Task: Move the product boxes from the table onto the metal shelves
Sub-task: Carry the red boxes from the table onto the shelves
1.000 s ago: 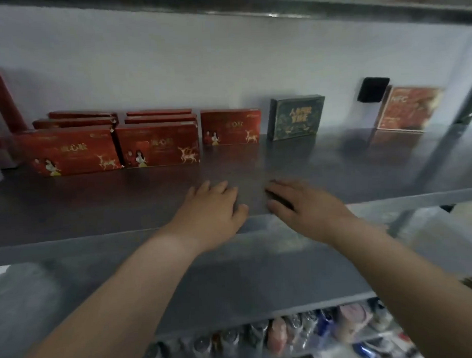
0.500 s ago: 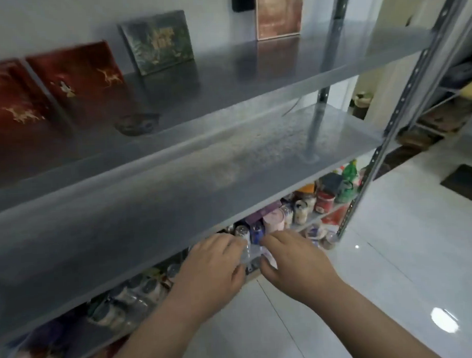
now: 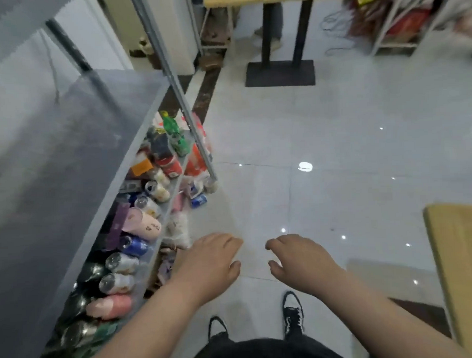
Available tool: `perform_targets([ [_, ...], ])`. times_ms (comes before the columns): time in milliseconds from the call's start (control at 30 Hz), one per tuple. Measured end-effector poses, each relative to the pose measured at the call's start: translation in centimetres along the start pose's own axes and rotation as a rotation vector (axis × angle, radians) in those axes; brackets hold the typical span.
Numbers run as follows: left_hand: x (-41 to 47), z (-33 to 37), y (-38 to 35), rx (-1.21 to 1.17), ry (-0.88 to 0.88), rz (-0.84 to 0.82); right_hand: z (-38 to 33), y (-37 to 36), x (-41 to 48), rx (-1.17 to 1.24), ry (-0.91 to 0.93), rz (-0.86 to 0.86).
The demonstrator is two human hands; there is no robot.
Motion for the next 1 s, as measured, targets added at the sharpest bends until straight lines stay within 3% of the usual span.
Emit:
perform_targets([
  [267,3.0,10.5,-3.2,0.065,-0.596,-0.078,3.7,-4.9,-14.7,0.292,-0.661,0.185],
  [500,0.8,26.1,-3.7,0.145,-0.981,-0.079,5.2,-9.3,-29.5,0.455,-1.024,0.338],
  [733,-1.2,41.7,-5.3,0.150,-1.150,-0.077,11.6,-11.8,-41.8,0.514,-1.203,0.446],
  [1000,0.6,53.6,-6.6,0.190,-1.131,-0.071,19.8,-12.2,-50.9,0.527,-1.224,0.502],
])
Point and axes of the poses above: each hand's wrist, its own x-axis towards the middle knuckle, its own y-axis out of the back of the hand, z = x × y, the point moved 6 cm from there along x, towards the middle knuckle, and after that the axes turned 3 degrees about x, right-handed, at the moved point
